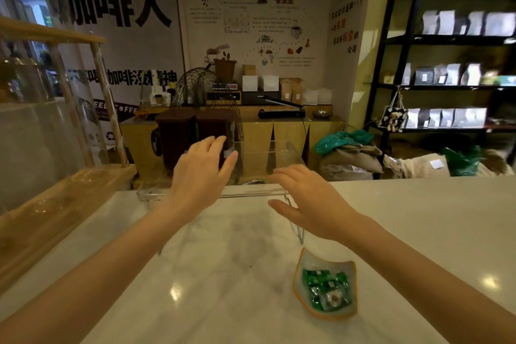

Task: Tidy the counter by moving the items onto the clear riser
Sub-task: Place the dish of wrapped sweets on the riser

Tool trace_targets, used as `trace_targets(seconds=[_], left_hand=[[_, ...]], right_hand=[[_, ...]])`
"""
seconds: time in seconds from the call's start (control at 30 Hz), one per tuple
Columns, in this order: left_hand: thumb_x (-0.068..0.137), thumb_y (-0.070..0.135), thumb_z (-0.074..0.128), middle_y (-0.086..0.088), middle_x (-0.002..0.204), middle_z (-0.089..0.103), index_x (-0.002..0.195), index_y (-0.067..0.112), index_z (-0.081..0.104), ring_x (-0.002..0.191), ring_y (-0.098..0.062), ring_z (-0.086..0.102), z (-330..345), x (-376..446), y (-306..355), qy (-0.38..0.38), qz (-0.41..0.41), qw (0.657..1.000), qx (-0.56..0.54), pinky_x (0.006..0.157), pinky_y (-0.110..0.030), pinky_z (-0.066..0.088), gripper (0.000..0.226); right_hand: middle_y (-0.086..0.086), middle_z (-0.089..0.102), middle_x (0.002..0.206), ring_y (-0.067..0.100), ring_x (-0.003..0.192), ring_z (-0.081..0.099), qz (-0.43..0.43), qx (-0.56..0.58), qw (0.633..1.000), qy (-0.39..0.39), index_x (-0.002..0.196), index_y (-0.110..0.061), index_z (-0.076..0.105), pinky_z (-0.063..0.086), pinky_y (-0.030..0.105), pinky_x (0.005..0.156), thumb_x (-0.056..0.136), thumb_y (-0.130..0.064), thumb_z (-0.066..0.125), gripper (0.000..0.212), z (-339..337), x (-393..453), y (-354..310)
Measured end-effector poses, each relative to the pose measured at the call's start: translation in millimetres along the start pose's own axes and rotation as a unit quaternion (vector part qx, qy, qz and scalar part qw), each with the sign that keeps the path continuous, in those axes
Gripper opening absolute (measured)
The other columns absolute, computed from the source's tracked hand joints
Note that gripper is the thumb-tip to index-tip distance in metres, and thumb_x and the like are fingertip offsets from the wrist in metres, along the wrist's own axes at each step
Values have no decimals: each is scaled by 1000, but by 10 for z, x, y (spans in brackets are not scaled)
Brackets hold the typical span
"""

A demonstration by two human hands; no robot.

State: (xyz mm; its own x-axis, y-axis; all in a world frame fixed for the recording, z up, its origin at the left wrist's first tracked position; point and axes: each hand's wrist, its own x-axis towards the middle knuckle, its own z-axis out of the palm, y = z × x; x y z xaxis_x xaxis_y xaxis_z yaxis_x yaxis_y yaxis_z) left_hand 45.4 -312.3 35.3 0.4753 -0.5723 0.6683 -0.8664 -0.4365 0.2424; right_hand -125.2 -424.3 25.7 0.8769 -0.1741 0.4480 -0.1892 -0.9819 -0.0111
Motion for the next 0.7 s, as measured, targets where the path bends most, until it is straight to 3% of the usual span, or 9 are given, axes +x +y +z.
trace_targets(seconds=[0.13,0.3,0.37,0.43,0.53,0.63,0.7], left_hand=[[90,44,33,-10,147,35,136,18,33,136,-25,28,56,-289,190,-36,73,997,8,108,-43,29,53],[89,49,25,-8,148,33,136,19,33,138,-23,27,123,-715,389,-68,167,984,-4,109,-36,18,57],[88,48,25,-8,146,38,134,19,37,135,-23,31,155,-882,441,-84,197,977,-11,107,-37,18,56],[88,47,28,-8,140,46,131,17,42,131,-23,40,208,-1046,468,-114,214,969,-37,107,-39,28,55],[88,50,30,-1,118,63,125,17,49,109,-18,57,305,-1262,490,-156,207,963,-74,89,-29,48,54],[85,59,24,13,100,61,131,29,40,89,-5,55,377,-1395,524,-212,136,957,-140,76,-19,41,57],[85,55,33,15,83,61,130,30,41,74,-2,54,415,-1430,550,-227,88,952,-186,70,-18,41,52]], right_hand=[[4,49,137,22,127,41,-7,-45,999,4,129,-17,44,34,34,105,89,-41,46,47,-2,-455,34],[4,56,130,23,121,50,20,-54,998,-12,123,-18,51,42,35,98,86,-38,52,43,79,-882,134],[2,53,134,22,125,45,36,-53,997,-30,126,-19,47,38,32,101,88,-40,49,44,131,-1001,187],[1,48,138,20,128,39,50,-50,996,-53,130,-20,43,32,31,105,90,-42,43,46,188,-1083,243],[-1,46,139,17,127,38,88,-24,992,-90,133,-21,38,31,30,104,91,-42,40,47,263,-1162,306],[0,50,134,18,120,44,139,3,981,-135,132,-24,37,36,31,97,91,-43,39,45,332,-1218,356],[1,54,130,20,114,50,179,30,973,-142,129,-24,41,41,33,91,91,-42,40,41,365,-1243,378]])
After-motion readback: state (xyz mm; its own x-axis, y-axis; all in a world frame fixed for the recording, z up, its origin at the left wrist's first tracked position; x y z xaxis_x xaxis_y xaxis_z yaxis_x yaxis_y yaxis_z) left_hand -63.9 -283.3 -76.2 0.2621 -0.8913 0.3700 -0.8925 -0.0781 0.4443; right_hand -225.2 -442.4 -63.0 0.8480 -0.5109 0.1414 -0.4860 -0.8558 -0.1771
